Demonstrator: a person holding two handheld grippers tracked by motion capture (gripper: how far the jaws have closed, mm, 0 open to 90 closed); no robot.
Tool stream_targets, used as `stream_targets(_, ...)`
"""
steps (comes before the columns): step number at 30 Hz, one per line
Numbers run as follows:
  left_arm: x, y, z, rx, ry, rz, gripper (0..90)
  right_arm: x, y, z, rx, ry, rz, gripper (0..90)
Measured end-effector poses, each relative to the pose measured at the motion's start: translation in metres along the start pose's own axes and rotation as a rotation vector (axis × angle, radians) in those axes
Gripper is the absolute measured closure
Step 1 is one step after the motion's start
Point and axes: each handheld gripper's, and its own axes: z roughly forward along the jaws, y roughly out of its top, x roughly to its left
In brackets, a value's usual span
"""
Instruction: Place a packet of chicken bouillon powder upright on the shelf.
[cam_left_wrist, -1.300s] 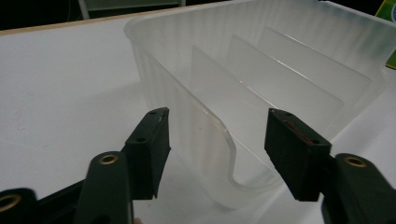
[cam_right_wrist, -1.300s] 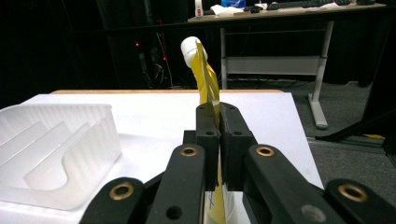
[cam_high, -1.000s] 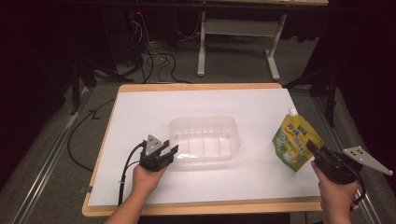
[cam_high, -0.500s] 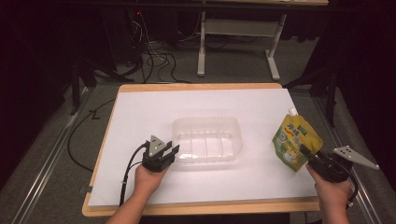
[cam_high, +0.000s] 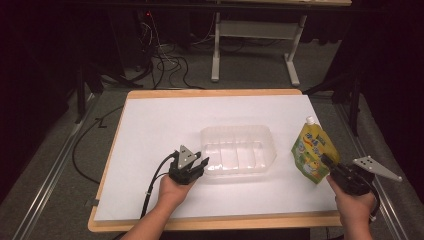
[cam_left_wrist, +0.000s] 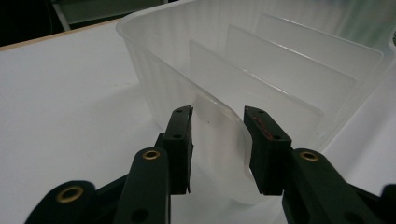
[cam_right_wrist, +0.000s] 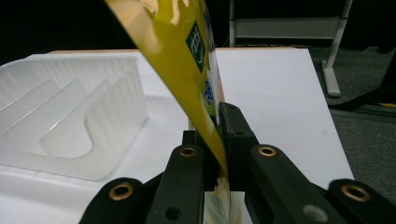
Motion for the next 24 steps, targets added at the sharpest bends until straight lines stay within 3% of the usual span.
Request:
stream_targets(6, -0.002, 0.001, -0.001, -0.003, -0.015, 0.004, 59.8, 0.000, 0.001, 0.001, 0.000, -0.008, 0.017, 89.6)
stream_targets(12, -0.001, 0.002, -0.011, -0.015, -0.029, 0.005, 54.6, 0.004, 0.002, 0.001, -0.009, -0.014, 0.008, 90.0)
stream_targets(24, -0.002, 0.001, -0.014, -0.014, -0.037, 0.020, 52.7, 0.005, 0.006, -0.005, -0.046, -0.016, 0.042, 90.0)
